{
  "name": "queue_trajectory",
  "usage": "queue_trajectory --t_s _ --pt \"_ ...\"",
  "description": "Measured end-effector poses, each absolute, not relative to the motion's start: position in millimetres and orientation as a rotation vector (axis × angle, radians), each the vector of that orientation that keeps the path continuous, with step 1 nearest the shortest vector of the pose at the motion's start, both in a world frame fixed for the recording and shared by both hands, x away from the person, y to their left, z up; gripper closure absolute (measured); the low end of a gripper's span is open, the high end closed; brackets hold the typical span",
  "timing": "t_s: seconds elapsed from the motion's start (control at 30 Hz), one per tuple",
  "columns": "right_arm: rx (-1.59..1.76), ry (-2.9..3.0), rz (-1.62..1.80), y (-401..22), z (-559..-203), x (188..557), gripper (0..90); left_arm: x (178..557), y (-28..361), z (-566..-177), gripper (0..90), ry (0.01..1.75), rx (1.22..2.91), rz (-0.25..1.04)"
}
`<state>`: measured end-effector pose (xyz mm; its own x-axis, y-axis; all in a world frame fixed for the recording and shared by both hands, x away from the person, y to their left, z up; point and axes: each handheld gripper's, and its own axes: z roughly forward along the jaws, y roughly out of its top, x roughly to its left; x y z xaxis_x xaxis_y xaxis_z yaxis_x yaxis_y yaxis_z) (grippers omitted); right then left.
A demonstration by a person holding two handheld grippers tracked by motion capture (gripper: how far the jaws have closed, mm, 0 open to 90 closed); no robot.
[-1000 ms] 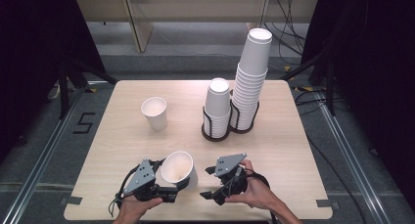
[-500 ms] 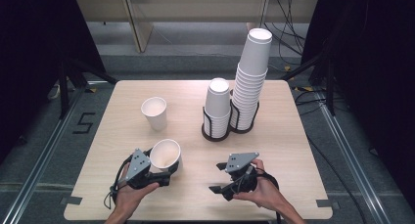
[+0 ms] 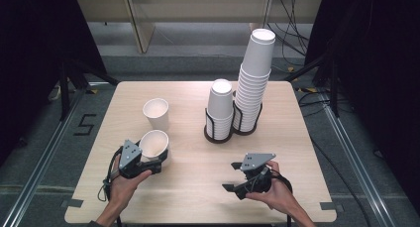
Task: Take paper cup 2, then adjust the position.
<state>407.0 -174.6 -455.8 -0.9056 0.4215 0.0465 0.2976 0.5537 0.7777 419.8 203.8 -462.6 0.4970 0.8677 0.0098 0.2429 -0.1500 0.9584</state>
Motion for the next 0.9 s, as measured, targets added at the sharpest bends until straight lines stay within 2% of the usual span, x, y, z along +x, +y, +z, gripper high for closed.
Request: queue_trajectory --t_s 0.9 --pt "0.776 2.576 1.247 -207 -458 408 23.2 438 225 -465 13.6 1.062 1.652 0.793"
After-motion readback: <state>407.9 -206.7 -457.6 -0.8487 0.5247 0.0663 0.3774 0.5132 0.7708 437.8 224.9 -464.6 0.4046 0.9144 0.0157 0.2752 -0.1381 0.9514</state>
